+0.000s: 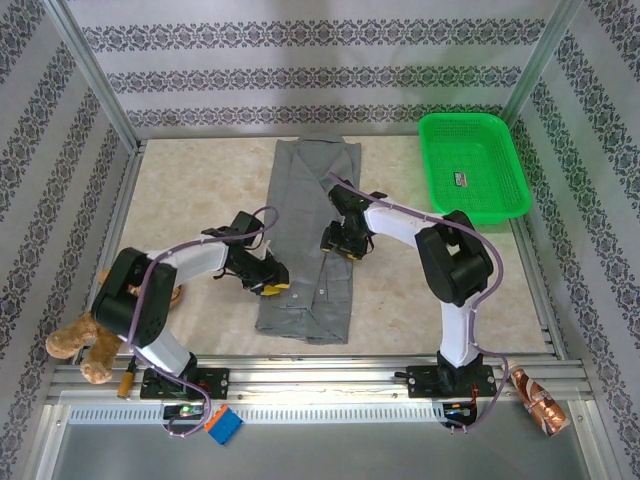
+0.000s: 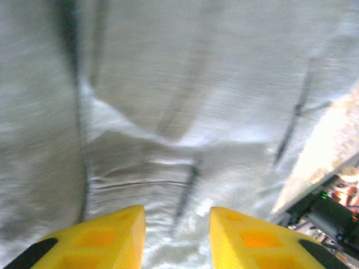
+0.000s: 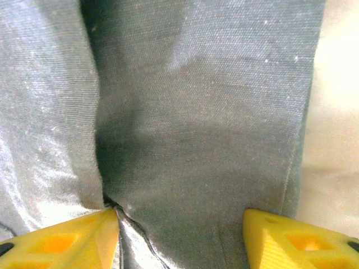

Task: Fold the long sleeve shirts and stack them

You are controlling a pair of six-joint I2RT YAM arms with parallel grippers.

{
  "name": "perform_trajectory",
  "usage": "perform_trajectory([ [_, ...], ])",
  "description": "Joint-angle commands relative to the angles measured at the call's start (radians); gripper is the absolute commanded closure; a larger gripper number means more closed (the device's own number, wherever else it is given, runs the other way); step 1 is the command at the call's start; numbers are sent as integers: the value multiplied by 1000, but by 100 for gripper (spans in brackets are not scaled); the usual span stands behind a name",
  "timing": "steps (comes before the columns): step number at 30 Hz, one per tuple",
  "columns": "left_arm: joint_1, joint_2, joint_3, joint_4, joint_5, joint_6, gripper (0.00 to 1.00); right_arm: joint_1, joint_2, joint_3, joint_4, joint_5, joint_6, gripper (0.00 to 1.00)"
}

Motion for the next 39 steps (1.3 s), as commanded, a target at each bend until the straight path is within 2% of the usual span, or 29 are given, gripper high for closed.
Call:
perform_trajectory([
  [1, 28, -136, 58, -160, 14, 114, 60, 34, -89, -23, -56, 48, -62, 37],
  [3, 57, -213, 81, -260, -43, 153, 58, 63, -151, -41, -65, 37, -72, 33],
  [4, 71, -251, 92, -312, -73, 171, 55, 81, -185, -58, -65, 27, -70, 23],
  [6, 105, -309, 103, -399, -117, 199, 45, 118, -250, -101, -69, 17, -49, 18],
  [9, 180, -357, 102, -511, -137, 237, 38, 187, -335, -199, -56, 15, 14, 16],
  [12, 217, -365, 83, -583, -158, 272, 38, 279, -376, -276, -42, 12, 61, 16],
  [16, 218, -333, 58, -536, -80, 238, 41, 397, -380, -349, -70, 60, 135, 18],
  [19, 204, -305, 20, -483, -32, 195, 45, 440, -401, -398, -66, 96, 198, 19],
  [25, 102, -239, -27, -380, -45, 105, 48, 446, -465, -472, -67, 116, 247, 20],
  [30, 34, -168, -83, -276, -43, 30, 51, 445, -460, -523, -40, 81, 242, 21],
  [33, 14, -160, -97, -258, -65, 10, 52, 448, -458, -526, -29, 68, 233, 22],
  [39, -14, -127, -148, -194, -18, -18, 55, 451, -440, -538, -2, 56, 234, 25],
])
